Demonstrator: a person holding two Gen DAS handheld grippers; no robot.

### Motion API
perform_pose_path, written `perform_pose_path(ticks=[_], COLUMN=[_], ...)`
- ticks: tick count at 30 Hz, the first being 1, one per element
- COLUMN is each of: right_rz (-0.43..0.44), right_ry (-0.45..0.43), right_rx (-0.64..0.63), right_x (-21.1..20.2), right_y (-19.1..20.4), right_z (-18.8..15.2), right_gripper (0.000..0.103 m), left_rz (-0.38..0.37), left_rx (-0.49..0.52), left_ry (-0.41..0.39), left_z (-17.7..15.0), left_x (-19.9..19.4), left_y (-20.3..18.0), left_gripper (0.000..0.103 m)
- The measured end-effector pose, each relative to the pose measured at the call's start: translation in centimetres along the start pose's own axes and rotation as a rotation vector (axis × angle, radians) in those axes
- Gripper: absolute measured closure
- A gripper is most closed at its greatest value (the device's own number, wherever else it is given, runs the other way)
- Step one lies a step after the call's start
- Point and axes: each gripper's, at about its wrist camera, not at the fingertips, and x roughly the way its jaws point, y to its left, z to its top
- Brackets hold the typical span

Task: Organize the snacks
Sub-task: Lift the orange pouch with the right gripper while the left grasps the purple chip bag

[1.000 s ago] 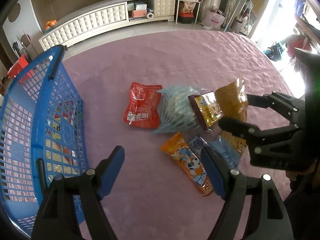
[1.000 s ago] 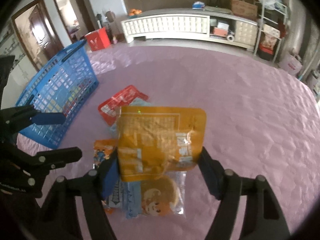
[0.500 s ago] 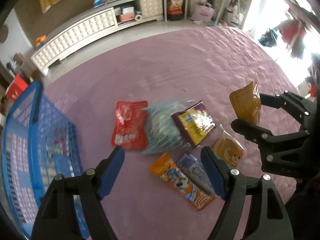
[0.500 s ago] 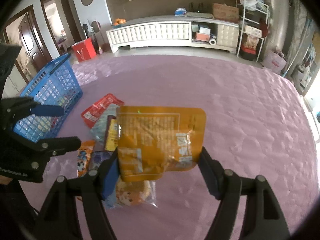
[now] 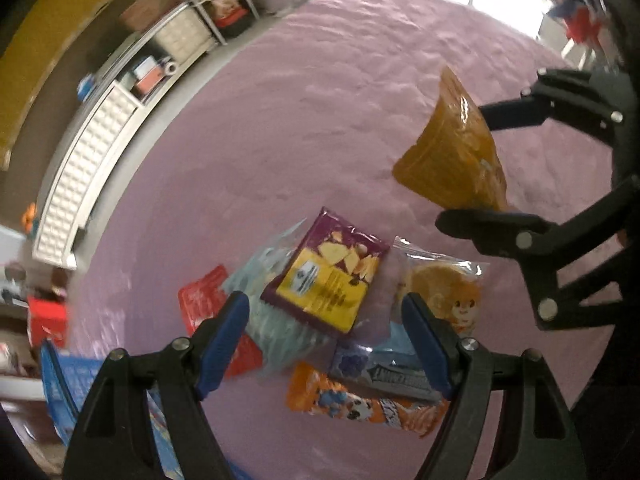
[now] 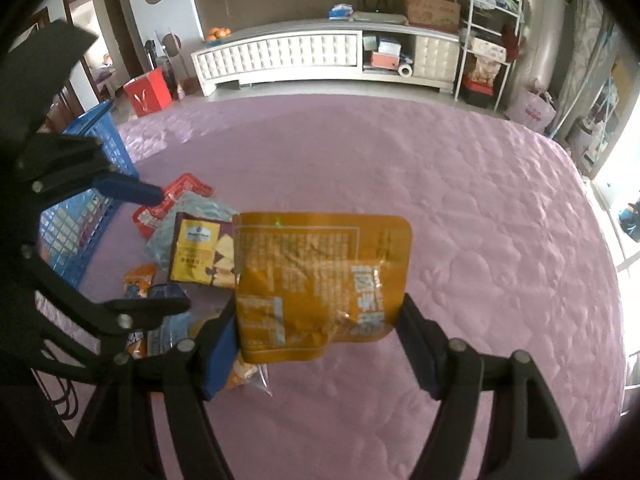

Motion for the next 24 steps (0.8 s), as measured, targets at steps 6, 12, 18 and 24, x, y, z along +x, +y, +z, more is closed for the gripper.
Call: perform_pose_path(ticks=[6, 12, 18, 24], right_rz=[-0.02, -0.024, -0.026, -0.012], right_ry=[0.041, 0.048, 0.043, 0.027], right_rx=[0.01, 0.027, 0.03, 0.052], right_x=[0.9, 0.9, 0.8, 0.0], right_y=[-0.2, -0.7, -0.6, -0.4], right_z=[-0.2, -0.2, -0.3, 0.4], right_gripper=[0.026, 0.026, 0.026, 0.026], left_rz=[0.002, 0.033, 0.038, 0.041], left_rx=[0.03, 0.059, 0.036, 0.019], left_ry=[0.014, 0.013, -0.035, -0.096], left_z=[1.4, 1.9, 1.1, 0.3], left_x=[2.3, 3.3, 1.5, -1.8], left_y=[0.1, 0.0, 0.7, 0.6], left_gripper=[0.026, 0.039, 0.047, 0.047])
